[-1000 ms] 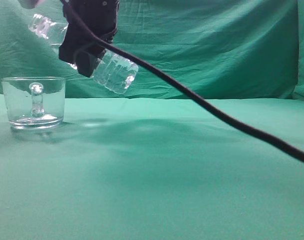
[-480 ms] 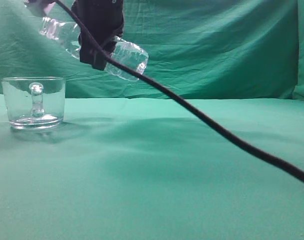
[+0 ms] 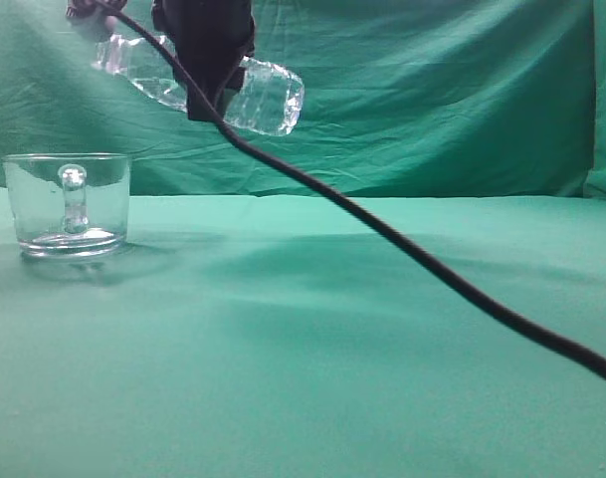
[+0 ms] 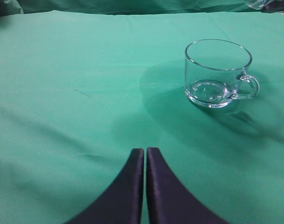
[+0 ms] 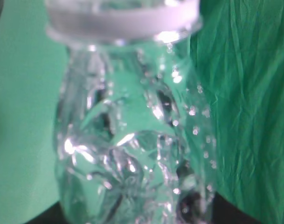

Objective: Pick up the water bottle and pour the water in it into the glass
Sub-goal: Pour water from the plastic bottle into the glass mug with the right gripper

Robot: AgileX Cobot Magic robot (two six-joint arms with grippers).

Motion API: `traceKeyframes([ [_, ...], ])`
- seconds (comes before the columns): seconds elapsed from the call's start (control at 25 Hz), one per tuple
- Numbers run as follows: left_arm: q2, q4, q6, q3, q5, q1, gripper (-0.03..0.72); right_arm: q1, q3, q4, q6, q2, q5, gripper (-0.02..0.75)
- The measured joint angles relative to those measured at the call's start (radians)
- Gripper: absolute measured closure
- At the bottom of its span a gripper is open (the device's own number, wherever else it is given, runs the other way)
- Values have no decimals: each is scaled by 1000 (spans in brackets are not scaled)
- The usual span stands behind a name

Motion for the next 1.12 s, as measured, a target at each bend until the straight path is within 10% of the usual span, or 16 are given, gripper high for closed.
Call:
traceKeyframes([
  [1.12,0,0,0,0,0,0,688,0,0,-70,-47,49,-60,449],
])
